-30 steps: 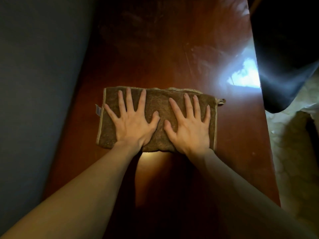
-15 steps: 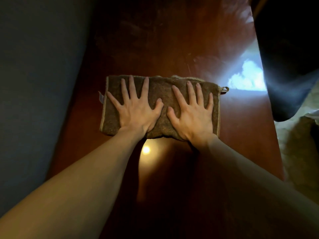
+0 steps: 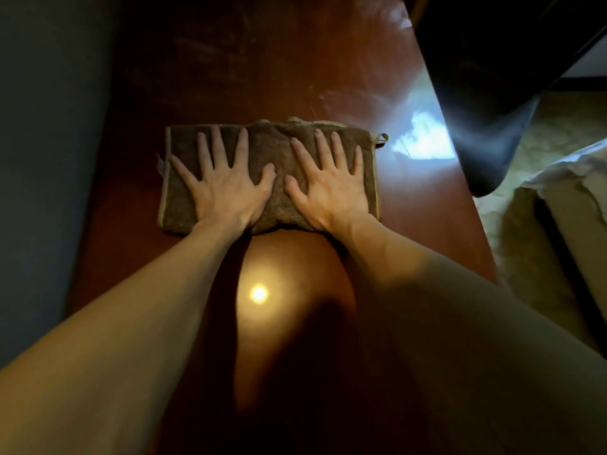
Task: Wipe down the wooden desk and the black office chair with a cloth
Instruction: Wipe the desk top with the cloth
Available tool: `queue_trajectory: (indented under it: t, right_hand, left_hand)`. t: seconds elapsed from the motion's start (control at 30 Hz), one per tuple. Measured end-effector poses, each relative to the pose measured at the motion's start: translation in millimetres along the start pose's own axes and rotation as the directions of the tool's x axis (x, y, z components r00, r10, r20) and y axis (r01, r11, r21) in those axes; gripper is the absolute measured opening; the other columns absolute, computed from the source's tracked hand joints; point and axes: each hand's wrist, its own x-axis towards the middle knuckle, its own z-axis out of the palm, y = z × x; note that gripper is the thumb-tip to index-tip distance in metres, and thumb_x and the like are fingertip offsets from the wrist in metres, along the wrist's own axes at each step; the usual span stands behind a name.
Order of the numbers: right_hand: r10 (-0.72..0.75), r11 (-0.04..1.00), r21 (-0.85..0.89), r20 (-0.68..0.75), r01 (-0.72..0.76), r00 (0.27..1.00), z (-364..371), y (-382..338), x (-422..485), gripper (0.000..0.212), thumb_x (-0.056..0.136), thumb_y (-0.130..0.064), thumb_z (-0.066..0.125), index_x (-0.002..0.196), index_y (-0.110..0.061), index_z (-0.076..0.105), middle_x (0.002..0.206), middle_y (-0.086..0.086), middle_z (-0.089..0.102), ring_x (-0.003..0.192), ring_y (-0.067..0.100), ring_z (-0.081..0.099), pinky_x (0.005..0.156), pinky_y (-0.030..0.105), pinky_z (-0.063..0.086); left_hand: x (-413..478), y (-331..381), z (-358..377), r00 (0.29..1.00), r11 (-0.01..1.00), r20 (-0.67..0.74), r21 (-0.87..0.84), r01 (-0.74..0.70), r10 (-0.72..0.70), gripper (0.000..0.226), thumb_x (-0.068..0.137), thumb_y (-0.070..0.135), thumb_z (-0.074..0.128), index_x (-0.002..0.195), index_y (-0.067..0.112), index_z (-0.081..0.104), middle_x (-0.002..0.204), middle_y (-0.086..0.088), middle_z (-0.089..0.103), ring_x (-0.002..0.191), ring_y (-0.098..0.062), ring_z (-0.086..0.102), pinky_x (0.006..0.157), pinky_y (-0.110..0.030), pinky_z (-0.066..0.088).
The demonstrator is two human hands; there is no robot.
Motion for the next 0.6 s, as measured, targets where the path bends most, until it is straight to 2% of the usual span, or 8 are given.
queue_trajectory:
  t: [0.23,0.6]
  right_hand:
    - [0.003,1.0,0.015,0.021,-0.003,1.0,2.4,-14.6,-88.0,0.072,0.098,-0.068,0.015,0.162,-0.038,0.003,0.171,0.005,-0.002,0.157,0.028,-0.01,0.122,0.062,-0.006]
    - [-0.008,0.999,0.045,0.002,0.008,1.0,16.5,-33.0,-280.9,0.074,0.096,-0.069,0.015,0.162,-0.037,0.008,0.171,0.006,0.001,0.157,0.03,-0.008,0.121,0.063,-0.006]
  left_hand:
    - [-81.2,-14.4,2.8,0.999,0.999,0.006,0.001,-0.033,0.033,0.081,0.095,0.075,0.014,0.165,0.037,-0.001,0.174,-0.008,-0.006,0.159,-0.028,-0.011,0.121,-0.07,-0.008]
    - [-276.2,-28.3,9.3,0.999,0.999,0.038,0.01,-0.039,0.038,0.084,0.091,0.079,0.003,0.164,0.039,-0.003,0.174,-0.005,-0.006,0.159,-0.026,-0.012,0.122,-0.065,-0.01]
